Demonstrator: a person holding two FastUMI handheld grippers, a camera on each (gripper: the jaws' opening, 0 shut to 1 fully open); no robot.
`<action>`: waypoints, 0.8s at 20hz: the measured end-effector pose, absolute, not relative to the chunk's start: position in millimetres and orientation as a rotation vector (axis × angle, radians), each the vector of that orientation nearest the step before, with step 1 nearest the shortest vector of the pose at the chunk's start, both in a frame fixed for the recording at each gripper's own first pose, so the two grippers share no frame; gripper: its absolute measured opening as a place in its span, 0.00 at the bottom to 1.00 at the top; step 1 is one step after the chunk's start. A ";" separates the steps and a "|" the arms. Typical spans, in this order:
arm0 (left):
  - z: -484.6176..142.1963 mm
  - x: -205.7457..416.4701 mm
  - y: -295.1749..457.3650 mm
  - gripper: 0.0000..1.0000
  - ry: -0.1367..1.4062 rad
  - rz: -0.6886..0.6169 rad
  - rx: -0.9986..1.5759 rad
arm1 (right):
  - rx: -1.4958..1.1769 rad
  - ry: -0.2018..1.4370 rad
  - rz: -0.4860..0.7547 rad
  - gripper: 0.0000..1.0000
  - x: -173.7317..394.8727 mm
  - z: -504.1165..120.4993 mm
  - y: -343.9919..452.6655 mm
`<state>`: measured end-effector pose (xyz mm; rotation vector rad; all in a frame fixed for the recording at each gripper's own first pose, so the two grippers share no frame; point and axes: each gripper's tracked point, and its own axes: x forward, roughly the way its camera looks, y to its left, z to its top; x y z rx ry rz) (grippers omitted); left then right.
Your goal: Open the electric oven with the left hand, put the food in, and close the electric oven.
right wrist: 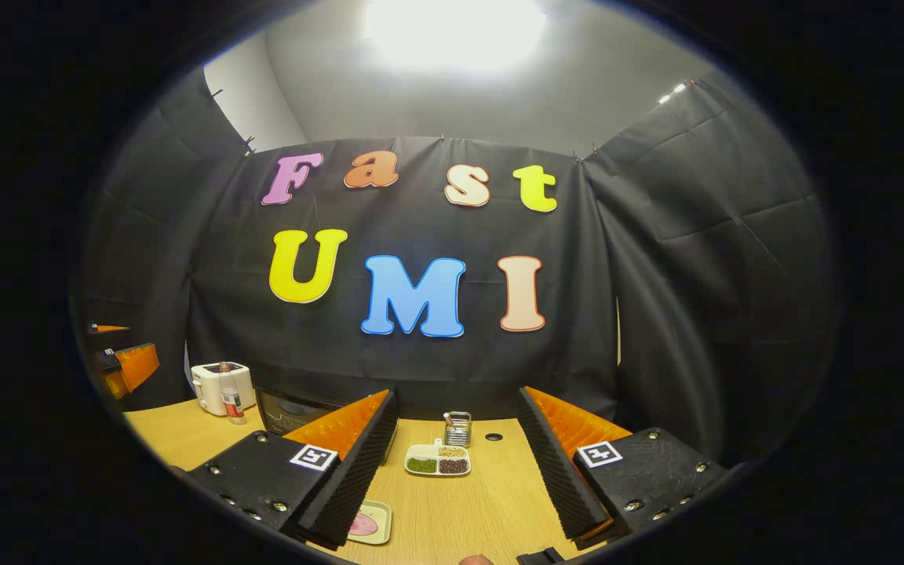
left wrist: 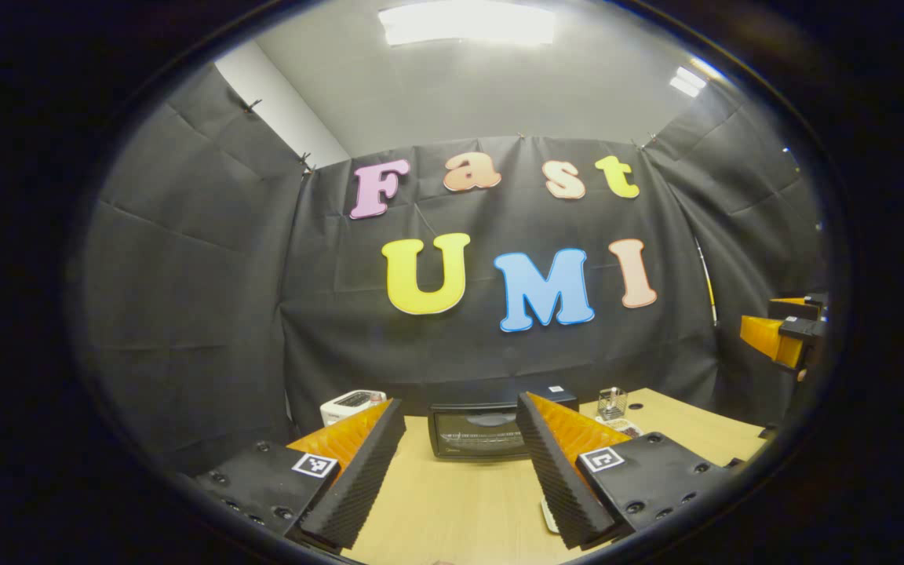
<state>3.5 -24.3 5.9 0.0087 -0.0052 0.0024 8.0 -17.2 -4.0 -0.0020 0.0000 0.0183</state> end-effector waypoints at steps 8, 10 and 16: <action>10.7 12.5 -43.9 0.96 -0.020 0.051 0.045 | 0.015 0.006 0.077 0.95 15.9 -20.4 -29.5; 12.0 21.4 -47.2 1.00 -0.025 0.057 0.042 | 0.022 0.017 0.082 0.95 16.0 -26.2 -32.9; 11.3 65.5 -50.4 0.96 -0.037 0.050 0.035 | 0.025 0.016 0.068 0.95 20.9 -27.5 -37.5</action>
